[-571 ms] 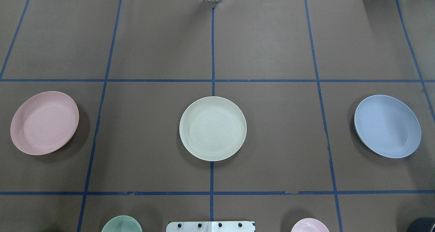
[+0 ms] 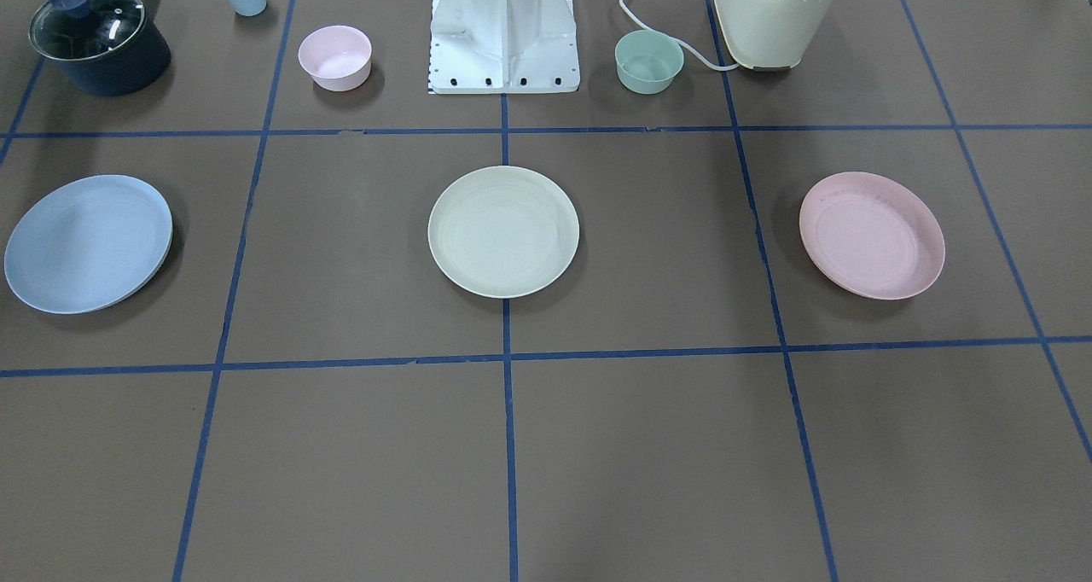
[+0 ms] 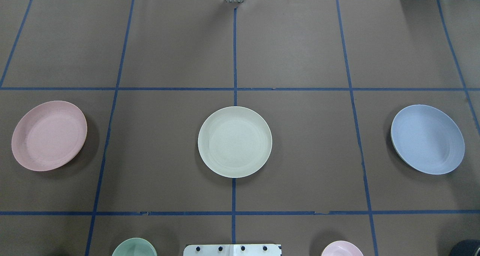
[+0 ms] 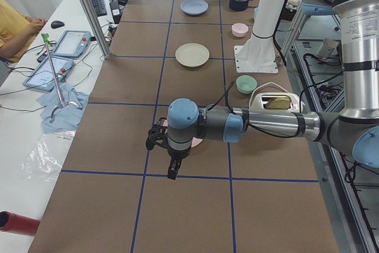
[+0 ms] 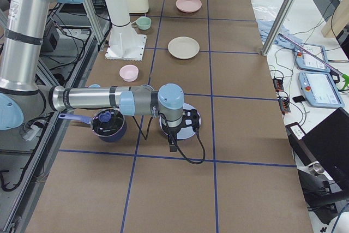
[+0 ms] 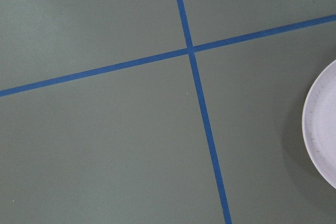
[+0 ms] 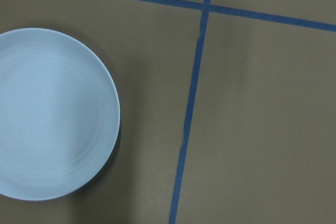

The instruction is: Stack three plates with pink and blue

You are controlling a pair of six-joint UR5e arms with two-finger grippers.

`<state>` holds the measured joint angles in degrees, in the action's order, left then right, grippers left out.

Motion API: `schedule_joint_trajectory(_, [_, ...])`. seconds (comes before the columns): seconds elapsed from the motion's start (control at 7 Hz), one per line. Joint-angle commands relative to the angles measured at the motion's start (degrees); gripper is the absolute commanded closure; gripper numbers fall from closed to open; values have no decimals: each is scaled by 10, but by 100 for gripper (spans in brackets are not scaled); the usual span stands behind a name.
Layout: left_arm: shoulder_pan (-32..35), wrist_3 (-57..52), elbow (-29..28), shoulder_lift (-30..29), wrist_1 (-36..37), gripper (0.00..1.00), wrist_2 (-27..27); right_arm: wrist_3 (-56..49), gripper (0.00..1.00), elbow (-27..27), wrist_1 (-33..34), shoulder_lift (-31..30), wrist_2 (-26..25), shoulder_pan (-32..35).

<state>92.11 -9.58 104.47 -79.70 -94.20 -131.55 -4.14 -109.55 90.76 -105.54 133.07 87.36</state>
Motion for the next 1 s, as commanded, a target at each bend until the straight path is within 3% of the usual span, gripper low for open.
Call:
schedule_joint_trajectory(0.0, [-3, -2, -7, -3, -47, 0, 4, 1, 0, 0, -7, 3, 1, 0])
schedule_joint_trajectory(0.43, [1, -7, -20, -12, -143, 0, -1, 2, 0, 11, -27, 49, 4, -1])
schedule_joint_trajectory(0.71, [2, -2, -56, -31, -306, 0, 3, 18, 0, -6, -57, 70, 4, -1])
schedule_joint_trajectory(0.86, [1, -1, -59, -33, -364, 0, 4, 26, 0, -6, -113, 70, 10, -3])
